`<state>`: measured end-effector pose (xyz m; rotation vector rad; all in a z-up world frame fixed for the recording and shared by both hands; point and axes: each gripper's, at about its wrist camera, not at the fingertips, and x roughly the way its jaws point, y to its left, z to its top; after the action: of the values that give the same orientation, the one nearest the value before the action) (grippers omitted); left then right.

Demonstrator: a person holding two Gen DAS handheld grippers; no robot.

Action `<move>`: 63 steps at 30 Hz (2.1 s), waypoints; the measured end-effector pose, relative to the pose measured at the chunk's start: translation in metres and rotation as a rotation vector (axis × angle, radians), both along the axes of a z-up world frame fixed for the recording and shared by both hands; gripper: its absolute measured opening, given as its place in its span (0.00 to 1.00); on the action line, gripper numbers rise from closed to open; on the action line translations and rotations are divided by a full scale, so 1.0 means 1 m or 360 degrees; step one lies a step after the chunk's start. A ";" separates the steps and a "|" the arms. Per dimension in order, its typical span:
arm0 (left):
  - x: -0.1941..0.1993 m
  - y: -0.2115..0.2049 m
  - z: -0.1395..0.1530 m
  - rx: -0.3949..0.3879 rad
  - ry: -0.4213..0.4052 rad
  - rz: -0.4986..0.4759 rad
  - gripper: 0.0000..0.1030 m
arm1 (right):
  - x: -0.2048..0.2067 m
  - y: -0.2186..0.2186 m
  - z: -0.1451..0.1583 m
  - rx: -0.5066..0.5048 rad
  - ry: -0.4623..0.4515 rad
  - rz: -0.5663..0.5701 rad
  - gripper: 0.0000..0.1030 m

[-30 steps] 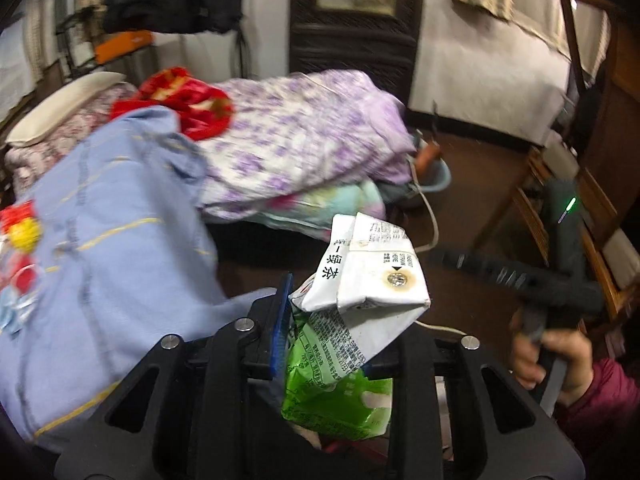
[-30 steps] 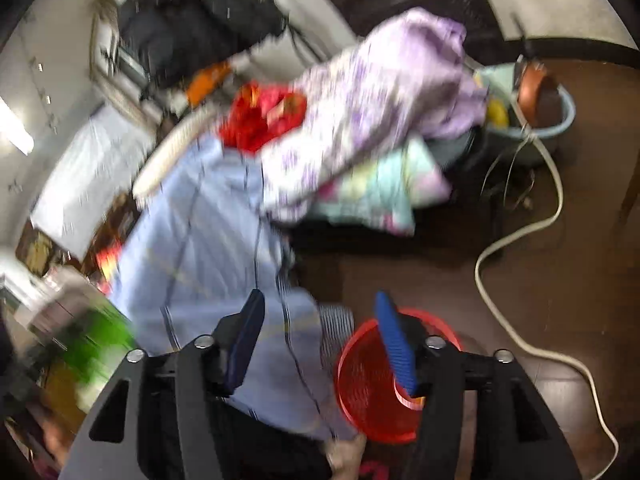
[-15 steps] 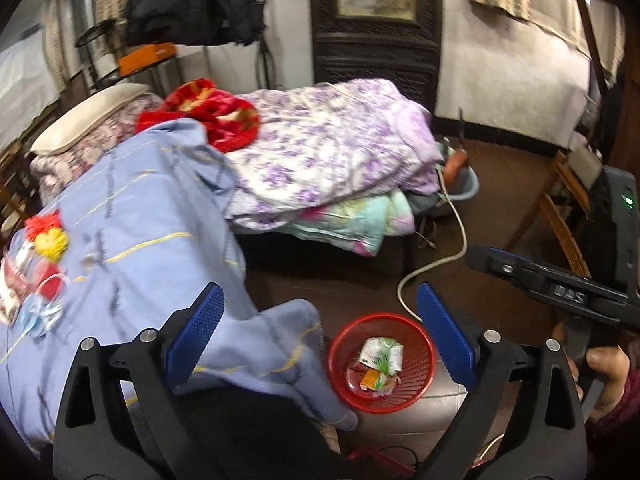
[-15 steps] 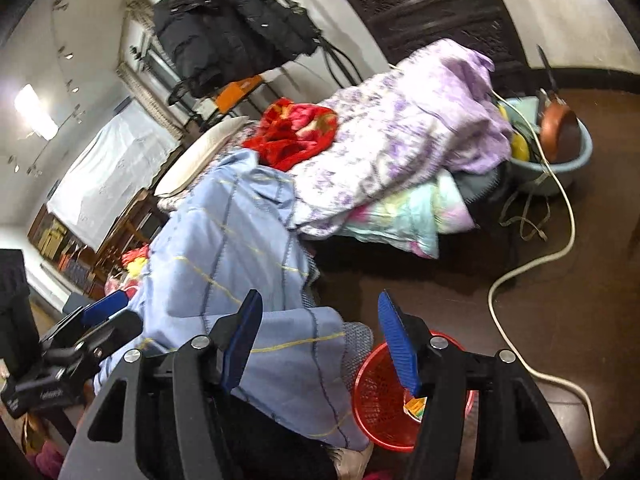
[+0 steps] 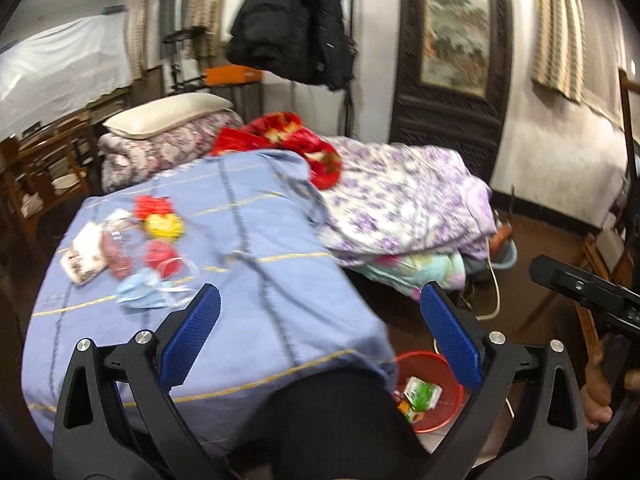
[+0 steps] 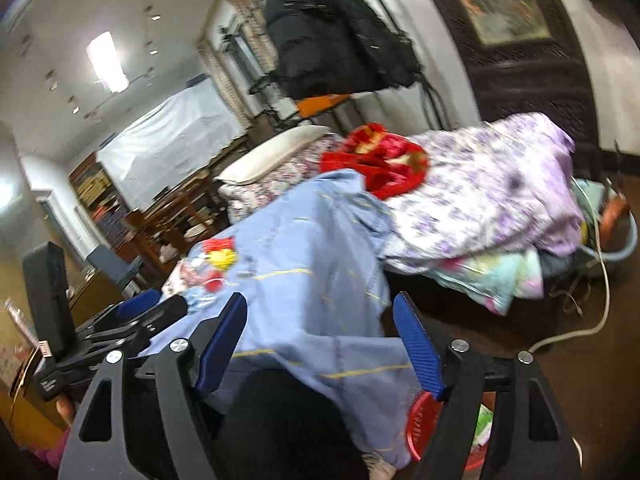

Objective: Collect trash
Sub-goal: 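Move both tools back over the remaining trash on the bed, then grasp the red round plastic container with the right tool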

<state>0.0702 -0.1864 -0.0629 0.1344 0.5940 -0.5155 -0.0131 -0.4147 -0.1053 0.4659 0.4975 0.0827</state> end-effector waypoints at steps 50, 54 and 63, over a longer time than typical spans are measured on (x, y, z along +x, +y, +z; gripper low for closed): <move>0.126 0.196 -0.105 0.0134 0.0259 0.0692 0.94 | 0.199 0.213 -0.033 -0.0203 0.0189 0.0427 0.83; 0.126 0.196 -0.104 0.0127 0.0254 0.0705 0.94 | 0.237 0.228 -0.040 -0.0221 0.0239 0.0408 0.82; 0.127 0.197 -0.102 0.0124 0.0251 0.0692 0.94 | 0.289 0.265 -0.051 -0.0399 0.0348 0.0415 0.81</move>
<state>0.1969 0.0107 -0.1650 0.0355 0.7737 -0.0814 0.2756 -0.1495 -0.1564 0.1625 0.7721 0.2189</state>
